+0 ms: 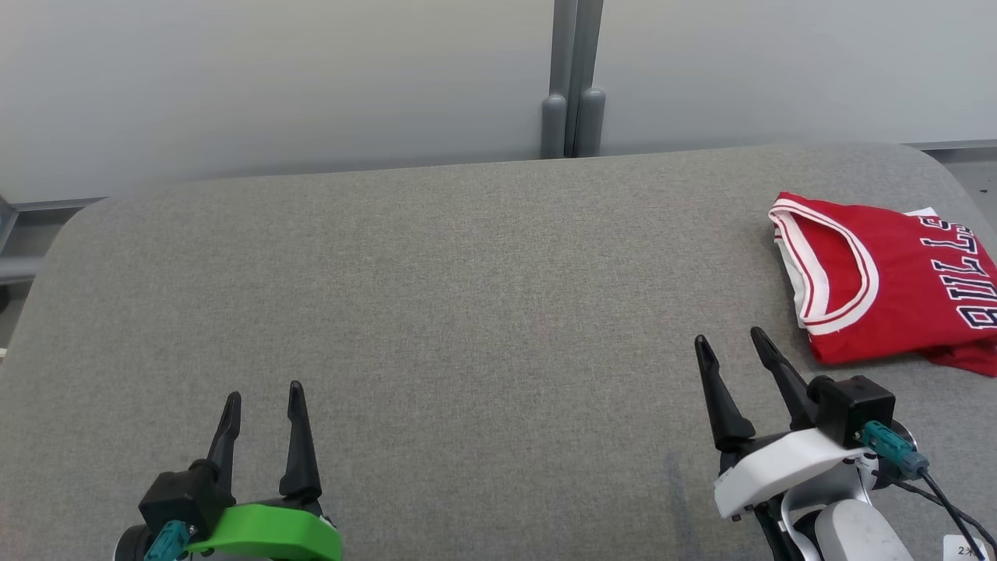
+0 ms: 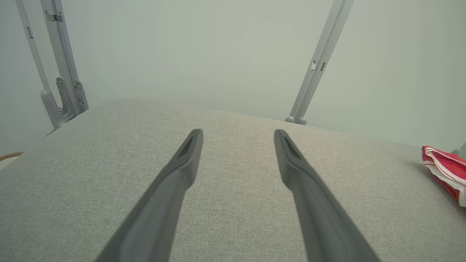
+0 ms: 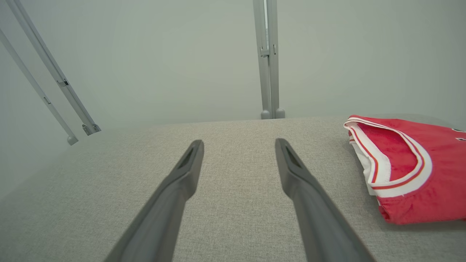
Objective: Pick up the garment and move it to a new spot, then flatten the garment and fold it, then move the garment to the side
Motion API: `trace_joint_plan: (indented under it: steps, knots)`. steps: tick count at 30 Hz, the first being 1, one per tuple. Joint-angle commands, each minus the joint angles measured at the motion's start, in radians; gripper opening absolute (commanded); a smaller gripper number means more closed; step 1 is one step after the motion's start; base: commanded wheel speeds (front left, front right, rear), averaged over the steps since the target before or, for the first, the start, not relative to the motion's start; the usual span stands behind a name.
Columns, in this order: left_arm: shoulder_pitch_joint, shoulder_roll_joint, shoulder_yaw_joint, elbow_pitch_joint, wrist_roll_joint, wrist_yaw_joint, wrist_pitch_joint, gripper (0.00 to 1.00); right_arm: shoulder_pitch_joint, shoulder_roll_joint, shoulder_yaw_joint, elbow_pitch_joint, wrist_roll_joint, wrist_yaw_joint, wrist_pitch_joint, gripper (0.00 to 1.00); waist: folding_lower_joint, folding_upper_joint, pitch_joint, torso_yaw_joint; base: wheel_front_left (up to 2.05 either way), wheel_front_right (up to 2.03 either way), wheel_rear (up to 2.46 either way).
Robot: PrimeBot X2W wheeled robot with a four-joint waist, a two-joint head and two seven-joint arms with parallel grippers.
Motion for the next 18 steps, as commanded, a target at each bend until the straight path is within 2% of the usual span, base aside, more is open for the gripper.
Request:
trace_joint_plan:
  steps: [1,14,15,18]
  knots:
    - [0.011,0.005,-0.001,-0.003,0.008,0.003,-0.005,1.00,0.000,-0.003,-0.002,-0.005,-0.006,0.000,-0.005,1.00,0.0000,0.0000,0.000,0.000,0.00,0.00,0.00]
    - [0.005,0.013,-0.005,-0.004,0.010,0.006,-0.007,1.00,-0.008,-0.003,-0.002,-0.002,-0.011,0.000,-0.004,1.00,0.0000,0.0000,0.002,0.002,0.00,0.00,0.00]
    - [0.000,0.005,-0.005,0.000,0.005,0.003,-0.001,0.00,-0.001,0.000,0.000,0.003,-0.006,0.000,0.000,0.00,0.0000,0.0000,0.002,0.002,0.00,0.00,0.00]
    - [0.006,0.000,-0.009,0.028,0.003,0.003,0.002,0.00,0.013,0.003,0.001,0.030,-0.004,0.000,0.001,0.00,0.0000,0.0000,0.002,0.002,0.00,0.00,0.00]
